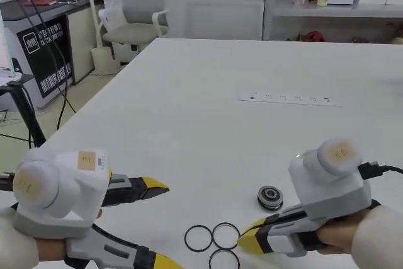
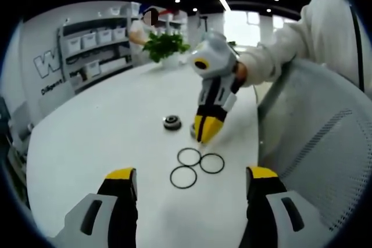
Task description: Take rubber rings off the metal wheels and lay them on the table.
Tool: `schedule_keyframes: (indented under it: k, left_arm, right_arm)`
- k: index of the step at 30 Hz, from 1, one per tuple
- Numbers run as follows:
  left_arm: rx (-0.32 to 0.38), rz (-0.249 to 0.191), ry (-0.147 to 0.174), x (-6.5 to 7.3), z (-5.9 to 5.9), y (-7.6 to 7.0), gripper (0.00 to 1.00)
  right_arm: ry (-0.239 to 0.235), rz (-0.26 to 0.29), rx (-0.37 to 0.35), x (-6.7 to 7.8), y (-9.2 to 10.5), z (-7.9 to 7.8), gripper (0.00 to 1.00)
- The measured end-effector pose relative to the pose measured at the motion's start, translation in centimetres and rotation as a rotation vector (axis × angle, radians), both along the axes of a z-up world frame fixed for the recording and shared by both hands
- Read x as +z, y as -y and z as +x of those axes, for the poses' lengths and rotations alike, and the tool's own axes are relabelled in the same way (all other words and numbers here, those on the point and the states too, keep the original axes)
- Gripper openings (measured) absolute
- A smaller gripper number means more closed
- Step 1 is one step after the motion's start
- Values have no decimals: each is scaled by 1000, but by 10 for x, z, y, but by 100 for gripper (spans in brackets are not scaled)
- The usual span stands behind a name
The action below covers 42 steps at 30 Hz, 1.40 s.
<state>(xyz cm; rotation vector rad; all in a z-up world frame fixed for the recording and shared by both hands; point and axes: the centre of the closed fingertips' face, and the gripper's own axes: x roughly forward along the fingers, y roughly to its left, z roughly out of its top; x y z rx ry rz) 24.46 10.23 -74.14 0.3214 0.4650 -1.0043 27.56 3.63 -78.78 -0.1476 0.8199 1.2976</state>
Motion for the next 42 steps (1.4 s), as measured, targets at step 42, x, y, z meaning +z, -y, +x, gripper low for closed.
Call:
schedule_keyframes:
  k: [42]
  left_arm:
    - [-13,-26,54,30,34,3,77]
  right_arm:
    - [99,31,-243,32,100,55,18]
